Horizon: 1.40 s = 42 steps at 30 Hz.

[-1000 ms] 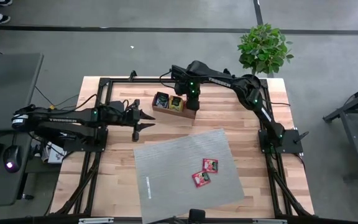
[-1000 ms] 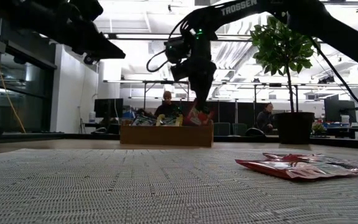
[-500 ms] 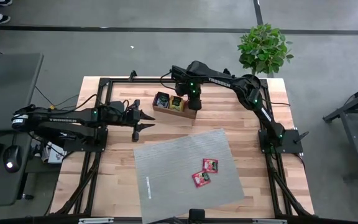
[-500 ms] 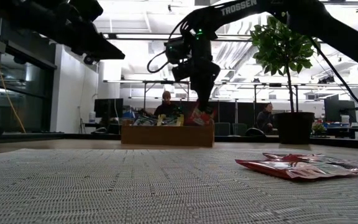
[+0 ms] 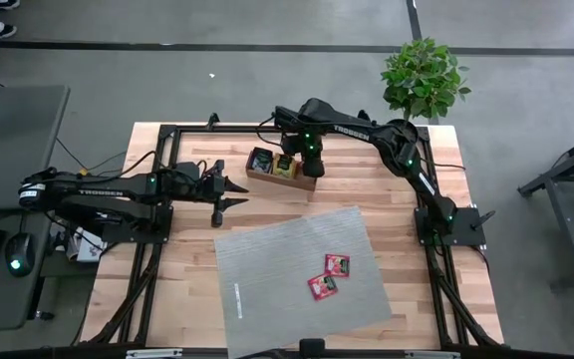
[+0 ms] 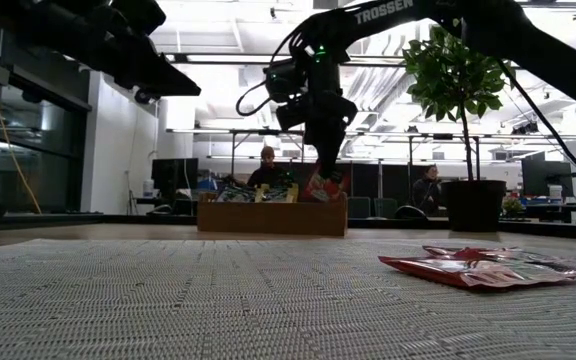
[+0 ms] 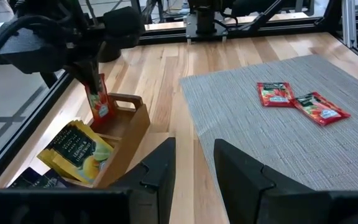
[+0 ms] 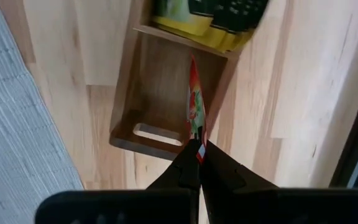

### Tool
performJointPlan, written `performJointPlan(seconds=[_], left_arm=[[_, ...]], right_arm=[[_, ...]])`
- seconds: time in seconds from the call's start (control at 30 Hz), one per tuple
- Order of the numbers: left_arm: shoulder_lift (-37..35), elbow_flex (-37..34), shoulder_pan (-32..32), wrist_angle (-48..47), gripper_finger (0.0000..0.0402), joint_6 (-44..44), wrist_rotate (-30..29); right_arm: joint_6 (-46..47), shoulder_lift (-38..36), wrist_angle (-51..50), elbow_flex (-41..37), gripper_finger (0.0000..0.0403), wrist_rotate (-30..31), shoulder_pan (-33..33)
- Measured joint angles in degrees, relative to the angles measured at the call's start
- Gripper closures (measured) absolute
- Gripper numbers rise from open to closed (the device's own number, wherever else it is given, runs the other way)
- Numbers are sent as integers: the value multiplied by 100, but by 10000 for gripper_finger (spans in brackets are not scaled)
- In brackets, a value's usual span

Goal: Pick & Place Tea
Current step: Put the red tea bag into the right section of the wooden organizer

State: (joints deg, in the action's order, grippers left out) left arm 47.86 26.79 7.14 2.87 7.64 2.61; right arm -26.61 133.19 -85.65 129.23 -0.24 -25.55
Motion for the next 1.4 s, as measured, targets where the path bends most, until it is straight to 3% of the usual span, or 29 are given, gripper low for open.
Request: performJointPlan(seconds=[0.3,0.73,0.97,1.4], left_arm=[[1,0,0,1,293,-2,0],[2,7,0,1,293,-44,-2],[2,7,0,1,293,-44,-2],[2,7,0,1,293,-76,-2]], right_arm=[[-241,0,0,-17,403,73,176],[-258,2,34,-1025,402,293,319],[-249,2,149,-686,402,623,293],[-166,1,305,-346,402,616,71]])
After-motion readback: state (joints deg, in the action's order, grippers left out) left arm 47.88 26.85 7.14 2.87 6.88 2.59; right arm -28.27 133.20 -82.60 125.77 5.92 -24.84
